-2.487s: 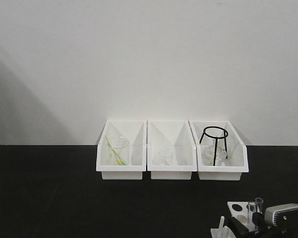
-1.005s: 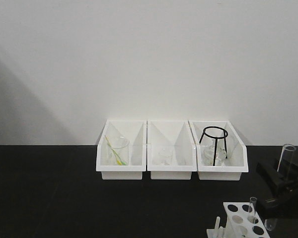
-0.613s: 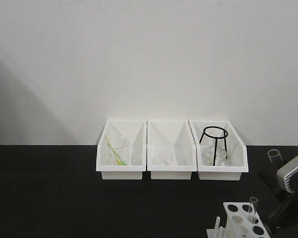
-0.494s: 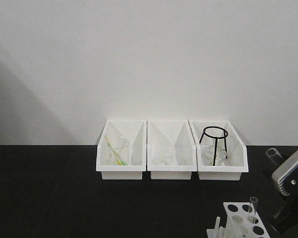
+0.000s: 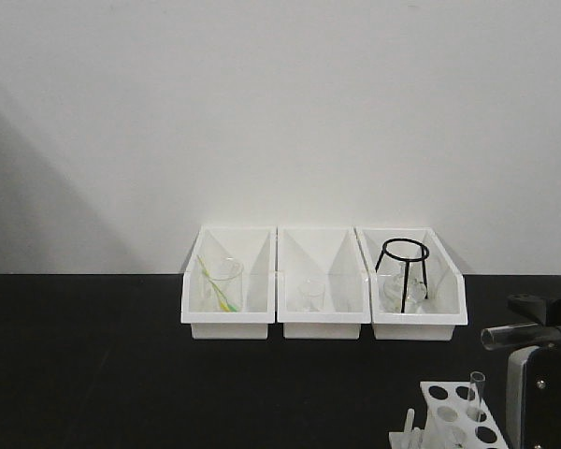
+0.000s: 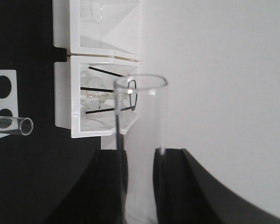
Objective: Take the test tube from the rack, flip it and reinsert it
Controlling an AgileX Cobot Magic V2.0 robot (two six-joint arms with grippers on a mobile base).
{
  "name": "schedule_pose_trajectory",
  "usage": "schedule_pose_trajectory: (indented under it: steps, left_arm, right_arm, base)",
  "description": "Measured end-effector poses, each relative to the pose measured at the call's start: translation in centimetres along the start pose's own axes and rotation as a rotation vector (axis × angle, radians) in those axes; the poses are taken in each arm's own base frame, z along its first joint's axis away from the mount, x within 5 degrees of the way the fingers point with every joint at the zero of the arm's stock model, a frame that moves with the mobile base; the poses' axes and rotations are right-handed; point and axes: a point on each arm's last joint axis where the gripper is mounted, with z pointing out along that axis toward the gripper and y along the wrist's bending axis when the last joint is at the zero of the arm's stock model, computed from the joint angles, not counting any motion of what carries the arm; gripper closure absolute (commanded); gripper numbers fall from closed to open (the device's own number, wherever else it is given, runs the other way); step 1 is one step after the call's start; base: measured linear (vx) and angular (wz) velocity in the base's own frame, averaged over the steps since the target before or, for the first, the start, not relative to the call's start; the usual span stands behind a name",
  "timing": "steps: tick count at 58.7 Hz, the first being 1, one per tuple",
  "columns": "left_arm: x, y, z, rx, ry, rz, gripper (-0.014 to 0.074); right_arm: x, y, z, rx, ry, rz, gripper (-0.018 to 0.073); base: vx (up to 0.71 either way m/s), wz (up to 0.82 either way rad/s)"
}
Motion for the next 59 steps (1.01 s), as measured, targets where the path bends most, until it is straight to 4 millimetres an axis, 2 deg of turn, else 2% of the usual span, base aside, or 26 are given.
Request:
schedule_pose_trajectory:
  steps: [5,12,22,38,47,59]
  left_arm:
    - [0.0,0.0,0.0,0.0,0.0,0.0,0.0603]
    - [0.0,0.0,0.0,0.0,0.0,0.0,0.0603]
    - [0.0,0.0,0.0,0.0,0.0,0.0,0.0603]
    - [0.0,0.0,0.0,0.0,0.0,0.0,0.0603]
    - [0.0,0.0,0.0,0.0,0.0,0.0,0.0603]
    - [0.0,0.0,0.0,0.0,0.0,0.0,0.0603]
  right_arm:
    - [0.0,0.0,0.0,0.0,-0.003,0.077,0.0548]
    - [0.0,-0.1,0.0,0.008,-0.004,0.299,0.0548]
    - [0.0,-0.3,0.0,0.027,-0.012,0.764,0.0548]
    - [0.1,-0.4,0.0,0.046,-0.023,1.344,0.0548]
    - [-0.2,-0.4,0.0,0.032,-0.054,1.43,0.0548]
    - [-0.5,1.5,0.3,-0.03,-0.054,1.473,0.0548]
  base:
    - [0.0,0.0]
    - [0.0,0.0]
    - [0.0,0.0]
    - [0.0,0.0]
    - [0.0,0.0]
    - [0.0,0.0]
